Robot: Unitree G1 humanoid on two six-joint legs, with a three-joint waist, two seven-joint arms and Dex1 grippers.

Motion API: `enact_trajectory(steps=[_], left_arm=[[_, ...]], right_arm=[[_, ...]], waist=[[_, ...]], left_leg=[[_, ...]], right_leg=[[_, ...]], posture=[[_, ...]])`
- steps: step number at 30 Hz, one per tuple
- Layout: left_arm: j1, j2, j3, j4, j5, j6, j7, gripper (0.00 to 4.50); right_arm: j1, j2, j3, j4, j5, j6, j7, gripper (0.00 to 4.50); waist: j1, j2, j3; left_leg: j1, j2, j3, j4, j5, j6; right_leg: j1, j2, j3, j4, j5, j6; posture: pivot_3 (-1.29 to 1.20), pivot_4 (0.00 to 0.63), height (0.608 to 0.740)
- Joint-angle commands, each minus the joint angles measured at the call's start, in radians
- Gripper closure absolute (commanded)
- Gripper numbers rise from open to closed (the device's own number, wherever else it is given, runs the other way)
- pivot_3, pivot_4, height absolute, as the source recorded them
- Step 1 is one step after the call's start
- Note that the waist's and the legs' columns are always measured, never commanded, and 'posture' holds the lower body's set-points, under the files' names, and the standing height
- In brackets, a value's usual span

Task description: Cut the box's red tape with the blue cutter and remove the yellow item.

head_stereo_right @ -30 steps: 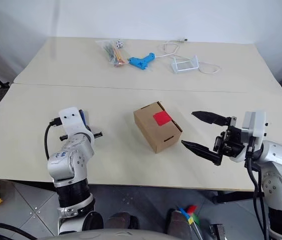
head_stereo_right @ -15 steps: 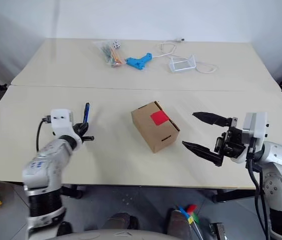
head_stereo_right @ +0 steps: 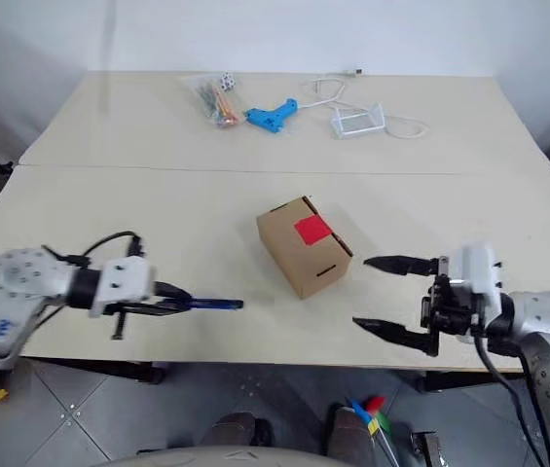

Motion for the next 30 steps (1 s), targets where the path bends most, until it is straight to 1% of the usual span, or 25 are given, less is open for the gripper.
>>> enact_trajectory(steps=[1, 3, 6, 9, 12, 14, 15, 17, 20, 26, 30], left_arm=[[-0.032, -0.068, -0.108, -0.118, 0.066, 0.169, 0.079, 4.10], [-0.035, -0.125, -0.170, -0.181, 0.091, 0.275, 0.126, 4.10], [-0.041, -0.166, -0.273, -0.246, 0.179, 0.409, 0.183, 4.10], [-0.066, -0.183, -0.330, -0.270, 0.222, 0.538, 0.219, 4.10], [-0.079, -0.201, -0.380, -0.308, 0.245, 0.610, 0.247, 4.10], [-0.089, -0.208, -0.412, -0.325, 0.250, 0.654, 0.250, 4.10], [-0.089, -0.210, -0.421, -0.339, 0.257, 0.679, 0.261, 4.10], [-0.120, -0.224, -0.455, -0.330, 0.290, 0.681, 0.283, 4.10], [-0.142, -0.218, -0.484, -0.323, 0.311, 0.675, 0.286, 4.10], [-0.170, -0.218, -0.494, -0.304, 0.338, 0.657, 0.297, 4.10], [-0.173, -0.227, -0.501, -0.303, 0.345, 0.653, 0.299, 4.10]], right_arm=[[0.066, -0.046, 0.036, -0.092, -0.084, -0.028, 0.019, 0.00], [0.083, -0.018, 0.059, -0.105, -0.096, -0.015, -0.034, 0.00], [0.083, 0.035, 0.117, -0.106, -0.173, -0.033, -0.117, 0.55], [0.066, 0.058, 0.178, -0.109, -0.236, -0.026, -0.170, 1.53], [0.046, 0.075, 0.247, -0.102, -0.292, -0.018, -0.209, 2.58], [0.028, 0.084, 0.288, -0.086, -0.325, -0.012, -0.227, 3.37], [0.026, 0.087, 0.304, -0.090, -0.343, -0.003, -0.242, 3.67], [-0.010, 0.092, 0.372, -0.036, -0.425, -0.012, -0.261, 4.40], [-0.058, 0.120, 0.420, 0.015, -0.457, -0.020, -0.272, 4.46], [-0.088, 0.161, 0.436, -0.015, -0.429, 0.025, -0.273, 4.46], [-0.100, 0.174, 0.449, -0.006, -0.444, 0.059, -0.285, 4.46]], waist=[[0.000, -0.001, 0.001], [-0.001, -0.003, 0.001], [-0.009, -0.006, 0.002], [-0.011, -0.006, 0.001], [-0.008, -0.006, 0.001], [-0.008, -0.006, 0.001], [-0.007, -0.006, 0.001], [-0.002, -0.005, 0.000], [0.001, -0.006, 0.000], [0.000, -0.006, -0.001], [-0.001, -0.006, -0.001]], left_leg=[[0.000, 0.000, 0.001, 0.000, 0.000, 0.001], [0.000, 0.000, 0.001, 0.000, -0.001, 0.001], [0.000, 0.000, 0.002, 0.000, -0.001, 0.001], [0.002, 0.001, 0.002, 0.001, 0.000, 0.001], [0.004, 0.000, 0.001, 0.002, 0.001, 0.003], [0.005, 0.000, 0.001, 0.003, 0.001, 0.003], [0.005, 0.000, 0.001, 0.003, 0.001, 0.003], [0.005, 0.000, 0.001, 0.003, 0.001, 0.003], [0.005, 0.000, 0.001, 0.004, 0.001, 0.003], [0.005, 0.000, 0.000, 0.004, 0.002, 0.002], [0.005, 0.000, 0.000, 0.004, 0.004, 0.002]], right_leg=[[0.000, 0.000, 0.000, 0.000, 0.000, 0.001], [0.000, 0.000, 0.000, -0.001, 0.000, 0.001], [0.000, 0.001, 0.000, 0.000, 0.000, 0.001], [0.003, 0.001, 0.001, -0.001, 0.000, 0.001], [0.006, 0.000, 0.003, -0.003, 0.000, 0.001], [0.007, 0.000, 0.004, -0.003, 0.000, 0.001], [0.007, 0.000, 0.004, -0.003, 0.000, 0.001], [0.007, -0.001, 0.005, -0.003, 0.000, 0.001], [0.007, -0.001, 0.006, -0.003, 0.000, 0.001], [0.007, 0.000, 0.006, -0.002, 0.000, 0.000], [0.007, -0.001, 0.006, -0.001, 0.000, -0.001]], posture=[[0.00, 0.150, 0.740], [0.00, 0.150, 0.740], [0.00, 0.150, 0.740], [0.00, 0.150, 0.740], [0.00, 0.150, 0.740], [0.00, 0.150, 0.740], [0.00, 0.150, 0.740], [0.00, 0.150, 0.740], [0.00, 0.150, 0.740], [0.00, 0.150, 0.740], [0.00, 0.150, 0.740]])
